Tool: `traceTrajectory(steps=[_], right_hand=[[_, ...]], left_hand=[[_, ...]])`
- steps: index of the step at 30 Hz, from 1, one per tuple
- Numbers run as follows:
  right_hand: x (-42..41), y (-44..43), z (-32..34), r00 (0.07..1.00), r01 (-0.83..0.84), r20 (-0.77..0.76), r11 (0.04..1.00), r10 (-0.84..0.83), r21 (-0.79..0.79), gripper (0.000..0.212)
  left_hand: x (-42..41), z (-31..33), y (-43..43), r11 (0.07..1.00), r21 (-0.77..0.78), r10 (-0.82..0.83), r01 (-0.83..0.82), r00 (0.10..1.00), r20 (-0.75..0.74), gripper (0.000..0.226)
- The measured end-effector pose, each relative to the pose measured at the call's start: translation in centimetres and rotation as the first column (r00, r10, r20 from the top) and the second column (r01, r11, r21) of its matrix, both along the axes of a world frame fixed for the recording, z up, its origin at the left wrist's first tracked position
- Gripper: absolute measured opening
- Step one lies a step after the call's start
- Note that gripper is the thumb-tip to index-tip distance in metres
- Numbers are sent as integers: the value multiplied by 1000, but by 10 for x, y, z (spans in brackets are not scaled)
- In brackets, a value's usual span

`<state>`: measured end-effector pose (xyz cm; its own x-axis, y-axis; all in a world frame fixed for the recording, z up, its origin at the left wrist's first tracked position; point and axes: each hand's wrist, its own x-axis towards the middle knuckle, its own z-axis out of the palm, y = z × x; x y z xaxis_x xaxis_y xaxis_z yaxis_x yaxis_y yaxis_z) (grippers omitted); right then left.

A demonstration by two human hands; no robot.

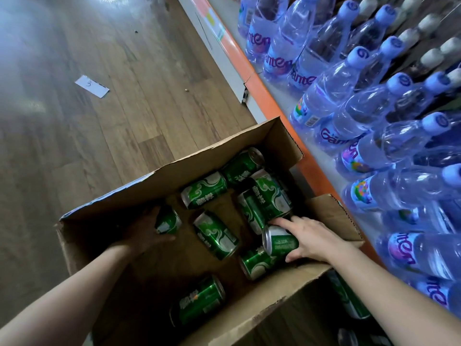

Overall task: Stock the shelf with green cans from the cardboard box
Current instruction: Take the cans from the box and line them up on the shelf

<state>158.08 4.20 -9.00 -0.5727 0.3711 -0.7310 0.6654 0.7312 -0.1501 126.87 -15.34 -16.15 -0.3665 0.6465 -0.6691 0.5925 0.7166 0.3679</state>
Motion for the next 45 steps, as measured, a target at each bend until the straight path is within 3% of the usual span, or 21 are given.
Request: traceTrajectory(steps=[6,11,16,22,28,32,39,45], right_hand=[[-4,-7,35,991,71,-113,997,-68,18,87],[-12,-20,97,980,106,-170,994,-105,-2,85],[-14,-36,182,978,109,-183,994,-104,18,84],[-15,-47,298,980,120,-162,993,-116,14,82],[-8,-51,428,960,216,-197,974,-200,62,85],[8,-50,512,938,295,-222,950,-268,99,86],[44,-50,649,884,424,-285,891,-370,160,85],[91,-56,743,838,516,-318,832,-443,202,99]], left_hand=[[12,43,-6,996,53,-67,66,998,22,91],[21,115,-11,990,27,-139,140,990,-25,95],[27,211,-13,981,62,-186,186,983,-6,92],[29,336,-9,925,-13,-381,381,924,-36,97],[35,474,10,889,57,-449,454,889,-85,90],[37,564,28,837,92,-533,540,842,-89,98],[51,710,77,709,238,-613,664,747,-259,84],[89,809,115,581,302,-663,756,654,-364,71]])
